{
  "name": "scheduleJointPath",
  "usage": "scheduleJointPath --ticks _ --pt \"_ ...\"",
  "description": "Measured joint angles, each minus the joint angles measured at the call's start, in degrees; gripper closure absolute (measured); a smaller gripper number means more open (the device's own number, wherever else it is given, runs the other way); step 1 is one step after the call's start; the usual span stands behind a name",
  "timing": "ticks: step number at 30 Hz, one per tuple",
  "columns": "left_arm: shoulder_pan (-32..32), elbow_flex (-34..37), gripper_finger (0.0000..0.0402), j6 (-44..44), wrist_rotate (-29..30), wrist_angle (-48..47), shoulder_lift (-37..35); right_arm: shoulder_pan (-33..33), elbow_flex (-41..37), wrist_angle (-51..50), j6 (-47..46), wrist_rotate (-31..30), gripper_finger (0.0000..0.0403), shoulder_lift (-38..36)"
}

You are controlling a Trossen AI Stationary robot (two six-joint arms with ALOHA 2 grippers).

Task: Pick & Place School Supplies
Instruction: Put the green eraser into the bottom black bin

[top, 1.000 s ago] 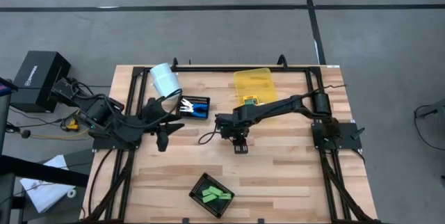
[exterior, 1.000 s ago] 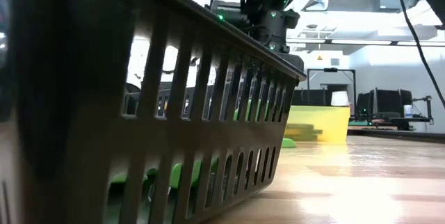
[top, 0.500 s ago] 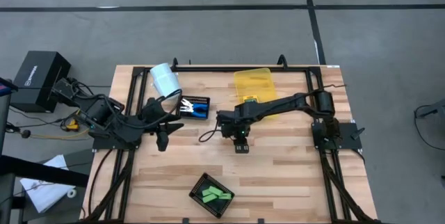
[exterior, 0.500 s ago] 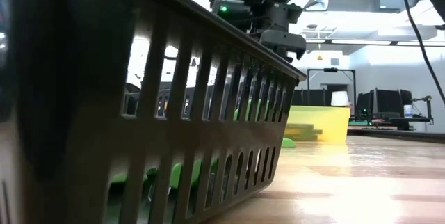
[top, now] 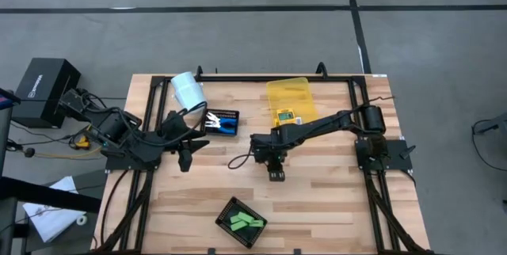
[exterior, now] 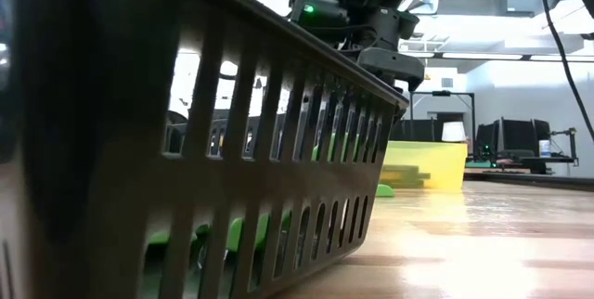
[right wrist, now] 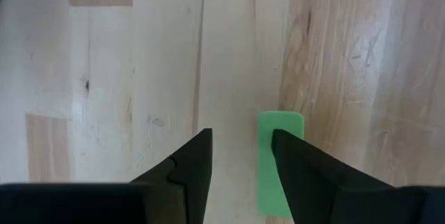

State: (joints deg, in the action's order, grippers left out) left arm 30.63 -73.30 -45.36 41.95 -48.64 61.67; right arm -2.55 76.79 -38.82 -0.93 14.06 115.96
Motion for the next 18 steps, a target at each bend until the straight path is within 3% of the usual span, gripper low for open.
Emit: scheduleJointPath --ticks 18 --pt "0.0 0.0 0.0266 0.0 0.0 0.0 0.0 3.8 0.7 -0.9 -0.1 -1.0 0.0254 -3.0"
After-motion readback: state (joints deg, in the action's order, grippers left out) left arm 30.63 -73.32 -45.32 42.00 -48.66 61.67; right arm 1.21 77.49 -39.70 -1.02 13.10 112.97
